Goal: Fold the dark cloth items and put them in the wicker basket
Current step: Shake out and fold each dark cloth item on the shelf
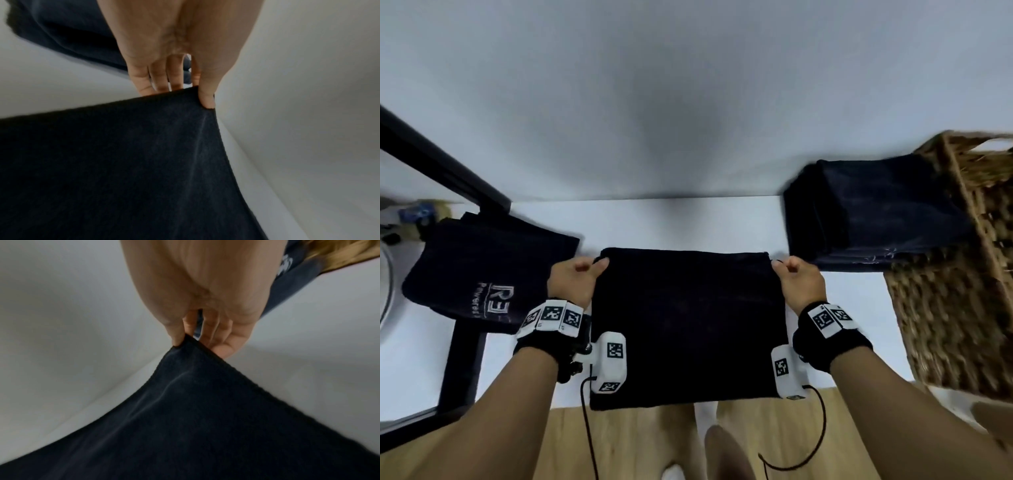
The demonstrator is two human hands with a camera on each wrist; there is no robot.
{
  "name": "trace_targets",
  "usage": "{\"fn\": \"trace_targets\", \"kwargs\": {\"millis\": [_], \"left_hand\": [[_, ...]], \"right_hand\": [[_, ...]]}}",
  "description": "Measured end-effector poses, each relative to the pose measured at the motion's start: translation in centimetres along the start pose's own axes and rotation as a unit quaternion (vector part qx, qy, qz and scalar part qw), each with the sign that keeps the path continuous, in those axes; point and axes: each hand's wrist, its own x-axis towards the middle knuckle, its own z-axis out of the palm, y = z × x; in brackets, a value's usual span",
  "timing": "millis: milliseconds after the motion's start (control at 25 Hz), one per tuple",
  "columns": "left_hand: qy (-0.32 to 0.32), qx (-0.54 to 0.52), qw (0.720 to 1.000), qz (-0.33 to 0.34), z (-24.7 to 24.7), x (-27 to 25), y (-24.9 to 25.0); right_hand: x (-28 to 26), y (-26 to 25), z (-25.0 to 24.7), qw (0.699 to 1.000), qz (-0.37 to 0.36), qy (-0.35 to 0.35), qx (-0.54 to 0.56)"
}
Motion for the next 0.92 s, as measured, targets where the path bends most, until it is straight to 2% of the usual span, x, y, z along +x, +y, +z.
{"fn": "trace_targets", "kwargs": {"millis": [80,160,240,360,640,720,920], "left_hand": [[-0.001,0.031,0.998,0.046,0.9,0.8,0.1],[-0.018,0.032,0.997,0.062,1.5,1.3,0.3],[-0.042,0.001,0.998,0.05,1.7,1.0,1.1],[-0.069,-0.052,0.996,0.005,2.0,0.3,2.1],[-0.04,-0.111,0.993,0.0,0.7,-0.4,2.0],[-0.034,-0.132,0.991,0.007,0.0,-1.2,2.3],[-0.033,-0.185,0.981,0.034,-2.6,-4.3,3.6]], "right_hand": [[0.5,-0.1,1.2,0.999,-0.021,0.016,-0.019],[0.9,-0.1,2.2,0.999,-0.043,0.022,-0.007],[0.9,-0.5,2.8,0.998,-0.06,0.013,0.008],[0.7,-0.8,3.0,0.999,-0.047,-0.016,0.02],[0.1,-0.4,2.2,0.991,-0.002,0.018,0.13],[-0.3,-0.5,1.7,0.984,0.024,-0.02,0.176],[-2.1,-1.1,-0.1,0.939,0.119,-0.188,0.261]]}}
